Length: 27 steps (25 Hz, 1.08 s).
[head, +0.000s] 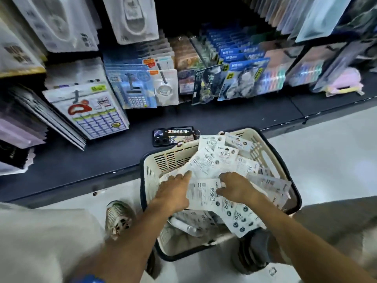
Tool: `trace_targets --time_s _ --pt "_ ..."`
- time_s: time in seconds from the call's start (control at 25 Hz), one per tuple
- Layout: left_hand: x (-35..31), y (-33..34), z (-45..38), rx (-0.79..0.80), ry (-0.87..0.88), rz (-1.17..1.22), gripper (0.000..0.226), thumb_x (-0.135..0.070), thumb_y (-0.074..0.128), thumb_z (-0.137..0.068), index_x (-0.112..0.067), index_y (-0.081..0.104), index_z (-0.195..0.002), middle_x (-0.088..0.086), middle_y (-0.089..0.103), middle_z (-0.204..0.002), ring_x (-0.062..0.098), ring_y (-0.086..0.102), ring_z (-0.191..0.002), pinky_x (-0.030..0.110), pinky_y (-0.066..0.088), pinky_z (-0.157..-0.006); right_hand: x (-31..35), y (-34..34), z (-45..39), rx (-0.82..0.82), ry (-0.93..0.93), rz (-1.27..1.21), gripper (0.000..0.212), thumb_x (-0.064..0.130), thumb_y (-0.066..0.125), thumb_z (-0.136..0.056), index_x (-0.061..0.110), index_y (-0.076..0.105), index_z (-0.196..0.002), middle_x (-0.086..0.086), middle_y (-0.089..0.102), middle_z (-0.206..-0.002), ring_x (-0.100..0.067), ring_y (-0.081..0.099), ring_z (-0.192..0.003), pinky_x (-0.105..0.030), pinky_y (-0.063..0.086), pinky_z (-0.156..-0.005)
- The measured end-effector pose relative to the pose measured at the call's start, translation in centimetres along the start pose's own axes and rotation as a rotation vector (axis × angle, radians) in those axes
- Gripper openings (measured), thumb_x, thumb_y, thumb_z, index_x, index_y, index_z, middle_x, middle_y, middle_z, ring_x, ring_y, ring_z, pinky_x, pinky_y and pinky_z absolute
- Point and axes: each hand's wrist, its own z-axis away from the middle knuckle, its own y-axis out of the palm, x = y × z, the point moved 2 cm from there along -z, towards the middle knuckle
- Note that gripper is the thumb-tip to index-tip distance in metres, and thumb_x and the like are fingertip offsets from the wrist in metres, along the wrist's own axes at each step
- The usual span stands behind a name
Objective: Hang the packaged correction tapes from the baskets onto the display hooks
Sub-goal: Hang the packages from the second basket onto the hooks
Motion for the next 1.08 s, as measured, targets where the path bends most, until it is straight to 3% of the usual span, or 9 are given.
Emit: trace_targets --time_s 0.12,0.2,0.28,0.4,0.56,0.68,0.84,0.92,1.08 --pt "-1.6 1.4 -0.3 0.023 0.046 0.191 0.131 -0.036 0.087 -0.076 -0.037 -0.013 -0.16 0.004 0.017 -0.17 0.029 0.025 -0.152 0.051 0.03 -0.118 0.9 -1.3 0.0 -0.019 0.055 -0.612 0.022 0.01 0.073 -0.088 0.007 0.058 -0.072 -0.005 0.056 -0.077 -0.022 0.054 -0.074 -0.03 0.042 -0.066" --pt "-2.2 1.6 -0.3 -0.032 0.123 0.209 0.136 -0.045 0.09 -0.071 -0.042 -0.014 -0.16 0.0 0.007 -0.173 0.025 0.015 -0.157 0.049 0.018 -0.123 1.3 -3.2 0.1 0.0 0.161 -0.977 0.005 0.003 0.071 -0.087 0.004 0.066 -0.086 -0.003 0.061 -0.084 -0.016 0.055 -0.073 -0.026 0.046 -0.055" --pt "-2.5 0.7 -0.4 -0.242 0.124 0.386 0.116 -0.049 0.087 -0.073 -0.043 0.011 -0.161 -0.004 0.035 -0.163 0.02 0.041 -0.144 0.043 0.031 -0.118 1.6 -5.1 0.4 0.125 0.205 -1.21 0.004 0.0 0.063 -0.09 0.002 0.066 -0.09 -0.005 0.061 -0.08 -0.01 0.053 -0.056 -0.021 0.041 -0.047" --pt "-2.1 -1.5 -0.7 -0.453 0.027 0.819 0.051 -0.037 0.087 -0.077 -0.042 0.062 -0.121 -0.013 0.075 -0.108 0.008 0.071 -0.083 0.021 0.058 -0.064 2.4 -6.7 0.8 0.287 0.097 -1.382 0.019 0.006 0.047 -0.099 0.002 0.064 -0.091 -0.008 0.067 -0.069 -0.012 0.058 -0.046 -0.021 0.047 -0.042" --pt "-0.8 -3.2 -1.3 -0.311 -0.094 1.229 0.034 -0.012 0.091 -0.073 -0.023 0.073 -0.1 0.002 0.081 -0.093 0.014 0.078 -0.075 0.025 0.059 -0.057 1.6 -7.0 0.8 -0.08 -0.027 -1.18 0.032 0.043 0.046 -0.103 0.022 0.066 -0.116 0.001 0.073 -0.1 -0.017 0.065 -0.085 -0.03 0.052 -0.069" --pt "-1.0 -4.6 -1.2 -0.198 -0.101 1.648 0.034 0.003 0.084 -0.075 -0.013 0.073 -0.103 0.01 0.081 -0.095 0.024 0.08 -0.081 0.031 0.062 -0.06 3.0 -4.2 1.3 0.175 -0.13 -1.026 0.045 0.066 0.065 -0.085 0.042 0.057 -0.122 0.006 0.07 -0.122 -0.02 0.068 -0.111 -0.039 0.055 -0.085" --pt "-1.1 -5.0 -0.7 -0.208 -0.13 1.797 0.049 -0.012 0.089 -0.072 -0.013 0.069 -0.117 0.013 0.081 -0.099 0.03 0.079 -0.084 0.037 0.063 -0.059 5.4 -2.3 0.8 0.177 -0.203 -1.447 0.037 0.017 0.081 -0.082 0.018 0.07 -0.117 -0.009 0.076 -0.115 -0.024 0.074 -0.103 -0.037 0.061 -0.081" --pt "-1.1 -5.0 -0.4 -0.097 -0.129 1.719 0.064 -0.027 0.092 -0.064 -0.015 0.07 -0.123 0.013 0.08 -0.106 0.032 0.078 -0.093 0.044 0.065 -0.073 5.7 -2.6 0.7 0.1 -0.269 -1.603 0.058 -0.005 0.078 -0.072 0.015 0.061 -0.124 -0.012 0.075 -0.113 -0.027 0.074 -0.1 -0.033 0.06 -0.073" --pt "-0.7 -5.2 0.0 -0.003 -0.163 1.647 0.061 -0.029 0.091 -0.063 -0.012 0.073 -0.119 0.012 0.081 -0.103 0.031 0.078 -0.093 0.047 0.064 -0.08 4.2 -3.3 1.2 0.177 -0.384 -1.16 0.08 -0.007 0.068 -0.077 0.036 0.046 -0.14 0.0 0.07 -0.128 -0.022 0.067 -0.117 -0.039 0.057 -0.094"
